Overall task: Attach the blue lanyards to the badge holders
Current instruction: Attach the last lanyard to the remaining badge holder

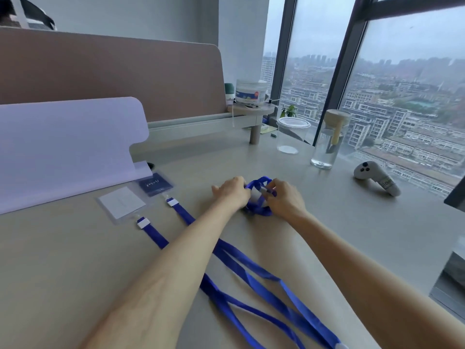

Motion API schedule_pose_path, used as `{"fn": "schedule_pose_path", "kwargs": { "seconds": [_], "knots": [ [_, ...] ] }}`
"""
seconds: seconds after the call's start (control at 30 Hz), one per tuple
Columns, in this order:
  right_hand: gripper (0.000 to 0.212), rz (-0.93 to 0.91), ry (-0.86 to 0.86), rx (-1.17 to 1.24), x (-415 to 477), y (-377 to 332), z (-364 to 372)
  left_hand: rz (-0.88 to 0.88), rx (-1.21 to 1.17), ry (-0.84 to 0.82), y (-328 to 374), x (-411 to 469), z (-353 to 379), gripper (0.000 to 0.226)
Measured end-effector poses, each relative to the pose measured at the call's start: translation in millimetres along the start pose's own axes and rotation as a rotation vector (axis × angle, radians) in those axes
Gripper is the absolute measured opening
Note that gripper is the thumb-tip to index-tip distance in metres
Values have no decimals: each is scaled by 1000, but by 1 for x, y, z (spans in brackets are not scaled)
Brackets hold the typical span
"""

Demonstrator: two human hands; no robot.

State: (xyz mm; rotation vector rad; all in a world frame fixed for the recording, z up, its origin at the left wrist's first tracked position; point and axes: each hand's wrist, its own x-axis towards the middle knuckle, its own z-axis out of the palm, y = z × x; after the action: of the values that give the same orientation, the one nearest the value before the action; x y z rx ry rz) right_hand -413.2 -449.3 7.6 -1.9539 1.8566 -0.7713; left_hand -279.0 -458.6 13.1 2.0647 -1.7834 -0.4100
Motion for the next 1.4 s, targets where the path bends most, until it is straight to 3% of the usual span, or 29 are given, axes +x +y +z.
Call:
{"fn": "schedule_pose_path", "kwargs": {
  "seconds": [0.13,0.3,0.53,0.9,1.17,1.3,1.4],
  "knots": [
    [30,-37,64,193,-16,-16,-21,62,-392,61,-1,-30,-26,21],
    [27,-235,78,320,-56,-80,-43,163,-819,207,-18,-94,-94,15],
    [26,-559,-66,423,-164,-203,-18,-33,-1104,367,-113,-215,-177,23],
    [23,-741,-556,420,-290,-294,110,-357,-834,650,-298,-367,-193,21],
    [18,-706,-554,430,-304,-303,157,-445,-407,646,-360,-387,-186,27],
    [21,-841,-415,305,-296,-290,182,-259,-5,747,-371,-388,-179,35],
    [21,-865,-351,257,-293,-288,189,-53,204,722,-366,-386,-176,36]
  ]
}}
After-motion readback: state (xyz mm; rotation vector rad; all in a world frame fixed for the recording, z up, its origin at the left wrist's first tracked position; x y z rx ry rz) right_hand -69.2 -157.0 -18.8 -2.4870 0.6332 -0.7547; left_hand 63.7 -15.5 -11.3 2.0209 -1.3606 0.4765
